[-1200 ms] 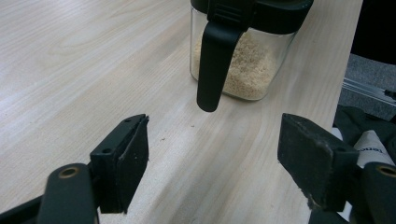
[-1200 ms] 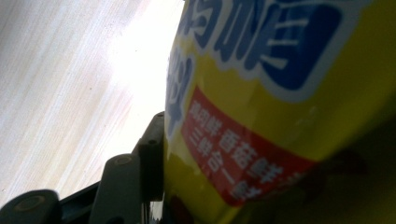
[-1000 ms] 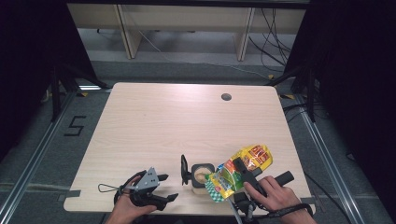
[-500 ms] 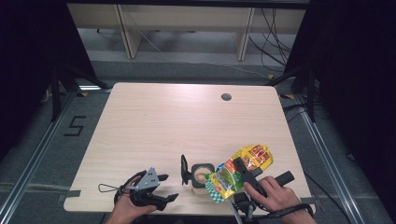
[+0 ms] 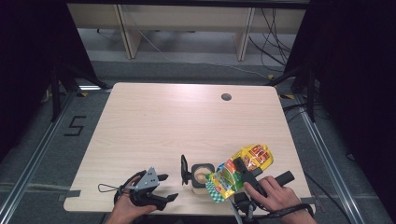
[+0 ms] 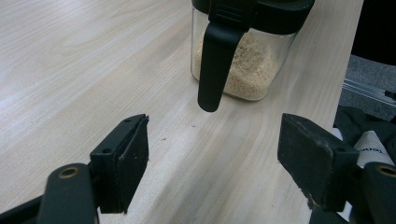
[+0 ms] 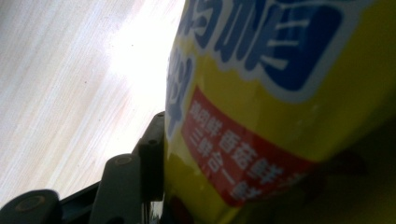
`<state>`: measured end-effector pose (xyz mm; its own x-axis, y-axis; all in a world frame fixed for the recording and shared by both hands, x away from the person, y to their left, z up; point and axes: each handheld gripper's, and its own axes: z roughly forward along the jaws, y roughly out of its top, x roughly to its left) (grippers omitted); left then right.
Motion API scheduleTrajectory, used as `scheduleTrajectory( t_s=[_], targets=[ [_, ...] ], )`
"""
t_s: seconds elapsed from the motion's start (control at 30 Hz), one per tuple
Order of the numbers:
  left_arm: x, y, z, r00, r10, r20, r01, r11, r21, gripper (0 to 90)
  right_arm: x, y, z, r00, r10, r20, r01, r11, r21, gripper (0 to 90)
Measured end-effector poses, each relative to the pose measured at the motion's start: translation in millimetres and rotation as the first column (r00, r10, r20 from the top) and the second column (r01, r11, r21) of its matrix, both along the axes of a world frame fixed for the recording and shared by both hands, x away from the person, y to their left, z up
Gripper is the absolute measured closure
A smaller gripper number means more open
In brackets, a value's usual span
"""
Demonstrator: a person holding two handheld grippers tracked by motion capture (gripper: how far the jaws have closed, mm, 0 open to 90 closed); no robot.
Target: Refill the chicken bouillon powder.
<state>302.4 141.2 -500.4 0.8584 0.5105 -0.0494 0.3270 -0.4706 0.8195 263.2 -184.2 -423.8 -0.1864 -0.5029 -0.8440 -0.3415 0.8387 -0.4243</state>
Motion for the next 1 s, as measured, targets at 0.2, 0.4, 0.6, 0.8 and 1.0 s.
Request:
scheduleTrajectory(
  t_s=[0.2, 0.4, 0.6, 0.8, 1.0],
  targets=[
    [-1.5, -2.5, -1.3, 0.9998, 0.015, -0.010, -0.015, 0.9993, -0.035, 24.7, 1.1, -0.1, -0.7, 0.9999, 0.011, -0.011, -0.011, 1.000, 0.016, 49.0],
    [-0.3, -1.8, -1.0, 1.0000, 0.001, 0.005, -0.001, 0.9996, -0.028, 24.7, 1.5, 0.1, 0.2, 0.9999, 0.015, -0.007, -0.015, 1.000, -0.002, 49.0],
    [-1.1, -1.0, 0.1, 0.9999, 0.011, -0.005, -0.011, 0.9997, -0.020, 24.7, 0.5, -0.9, -1.0, 1.0000, -0.002, -0.006, 0.002, 1.000, 0.007, 49.0],
    [-0.5, -0.7, 0.1, 1.0000, -0.001, 0.003, 0.001, 0.9999, -0.015, 24.7, 1.2, -0.5, -0.9, 0.9998, 0.015, -0.012, -0.014, 1.000, 0.018, 49.0],
    [-1.5, -1.9, -1.0, 0.9999, 0.012, -0.009, -0.012, 0.9995, -0.028, 24.7, 0.8, -1.8, -1.2, 0.9999, 0.008, -0.011, -0.008, 1.000, 0.026, 49.0]
  ],
)
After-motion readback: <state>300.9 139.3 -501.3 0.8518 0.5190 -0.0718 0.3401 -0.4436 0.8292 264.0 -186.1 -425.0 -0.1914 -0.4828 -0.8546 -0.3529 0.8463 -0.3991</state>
